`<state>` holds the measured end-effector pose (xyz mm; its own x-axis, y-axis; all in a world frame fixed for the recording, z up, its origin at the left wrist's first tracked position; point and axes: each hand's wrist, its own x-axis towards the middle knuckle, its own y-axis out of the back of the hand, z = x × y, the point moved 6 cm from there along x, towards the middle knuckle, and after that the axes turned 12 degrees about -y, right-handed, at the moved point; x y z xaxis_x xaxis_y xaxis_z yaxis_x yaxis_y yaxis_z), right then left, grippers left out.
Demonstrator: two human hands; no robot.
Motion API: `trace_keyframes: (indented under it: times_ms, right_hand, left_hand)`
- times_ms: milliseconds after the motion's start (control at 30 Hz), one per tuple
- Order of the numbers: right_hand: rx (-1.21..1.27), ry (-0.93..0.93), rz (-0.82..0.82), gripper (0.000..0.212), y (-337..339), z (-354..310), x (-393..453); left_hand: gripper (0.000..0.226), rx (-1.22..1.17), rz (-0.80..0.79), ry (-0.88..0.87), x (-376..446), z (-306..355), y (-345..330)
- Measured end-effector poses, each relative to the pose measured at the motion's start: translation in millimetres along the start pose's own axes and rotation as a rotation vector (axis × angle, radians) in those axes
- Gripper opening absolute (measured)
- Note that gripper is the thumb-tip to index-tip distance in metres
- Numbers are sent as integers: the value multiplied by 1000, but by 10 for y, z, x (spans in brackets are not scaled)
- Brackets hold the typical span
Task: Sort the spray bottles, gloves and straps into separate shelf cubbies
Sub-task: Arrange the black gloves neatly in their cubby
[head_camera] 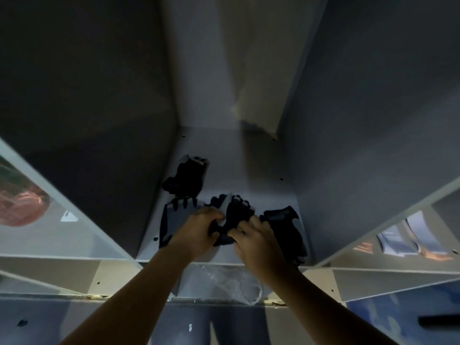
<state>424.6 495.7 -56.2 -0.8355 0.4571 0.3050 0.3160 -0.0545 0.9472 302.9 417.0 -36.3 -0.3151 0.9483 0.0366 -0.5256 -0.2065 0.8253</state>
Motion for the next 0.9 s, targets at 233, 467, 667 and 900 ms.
trace_keyframes:
  times_ms: [233,467,667,900]
  right_hand:
    - [208,-160,-148,39,156,263,-60]
    - [-34,-343,-211,52,318,880,-363]
    - [55,-435,-220,36,120,857,-427]
    - [207,-519,-51,45,361,892,-40]
  left_hand:
    - [46,17,68,-109,67,99,21]
    - [47,155,-106,-70,47,150,-215]
    - [39,272,-146,-65,126,270,-249]
    - [28,-13,63,-7,391,624,-306]
